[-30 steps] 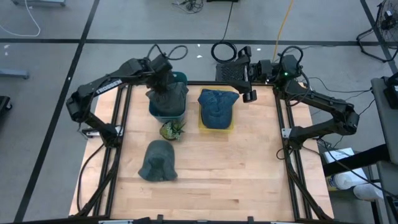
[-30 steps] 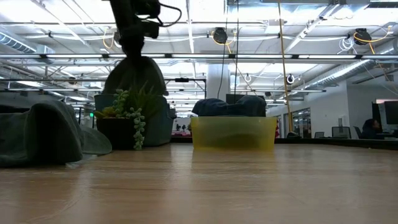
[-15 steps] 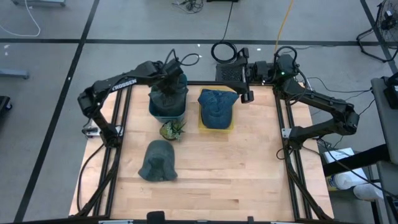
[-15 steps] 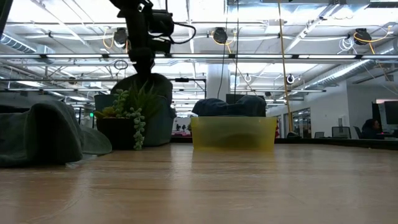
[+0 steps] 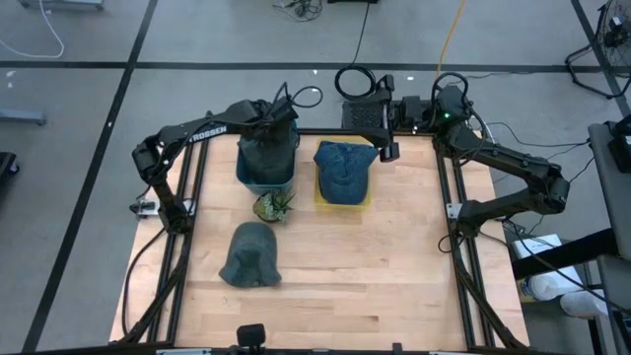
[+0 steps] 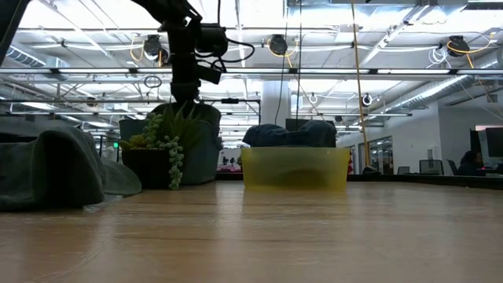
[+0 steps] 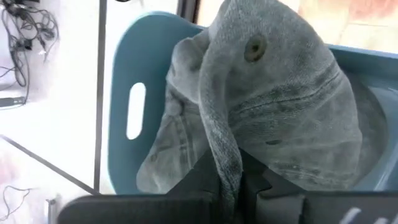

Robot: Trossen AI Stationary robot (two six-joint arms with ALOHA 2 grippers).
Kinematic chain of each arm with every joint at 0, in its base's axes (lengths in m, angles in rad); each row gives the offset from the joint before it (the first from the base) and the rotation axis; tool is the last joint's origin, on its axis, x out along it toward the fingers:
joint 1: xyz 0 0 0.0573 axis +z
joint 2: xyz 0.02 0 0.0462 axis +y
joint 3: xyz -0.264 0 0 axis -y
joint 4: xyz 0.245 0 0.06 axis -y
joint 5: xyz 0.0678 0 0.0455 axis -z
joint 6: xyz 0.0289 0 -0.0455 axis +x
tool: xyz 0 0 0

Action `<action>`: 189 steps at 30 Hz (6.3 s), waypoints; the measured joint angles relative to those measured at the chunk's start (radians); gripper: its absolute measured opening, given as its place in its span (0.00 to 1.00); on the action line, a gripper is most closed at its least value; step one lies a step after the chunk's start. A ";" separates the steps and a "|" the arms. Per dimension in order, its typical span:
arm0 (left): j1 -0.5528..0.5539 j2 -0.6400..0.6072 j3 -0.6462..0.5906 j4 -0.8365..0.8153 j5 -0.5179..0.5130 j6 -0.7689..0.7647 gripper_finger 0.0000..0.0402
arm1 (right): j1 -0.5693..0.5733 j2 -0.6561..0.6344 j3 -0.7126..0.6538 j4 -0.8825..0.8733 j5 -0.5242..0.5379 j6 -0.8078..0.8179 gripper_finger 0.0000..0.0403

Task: Pick & Place hat
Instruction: Put the bottom black cap into the blue bin, then put the black cap into the blue bin

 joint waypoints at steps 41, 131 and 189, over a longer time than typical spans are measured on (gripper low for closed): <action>-0.035 0.205 -0.005 0.010 -0.002 -0.156 0.34 | 0.005 0.000 0.000 -0.083 0.000 -0.027 0.60; -0.373 -0.684 -0.003 0.083 0.167 -0.564 0.97 | 0.005 0.000 0.000 -0.081 0.056 0.057 0.60; -1.311 -0.548 -0.004 -0.440 0.117 -2.115 0.97 | 0.064 0.000 0.000 -0.109 0.098 0.022 0.60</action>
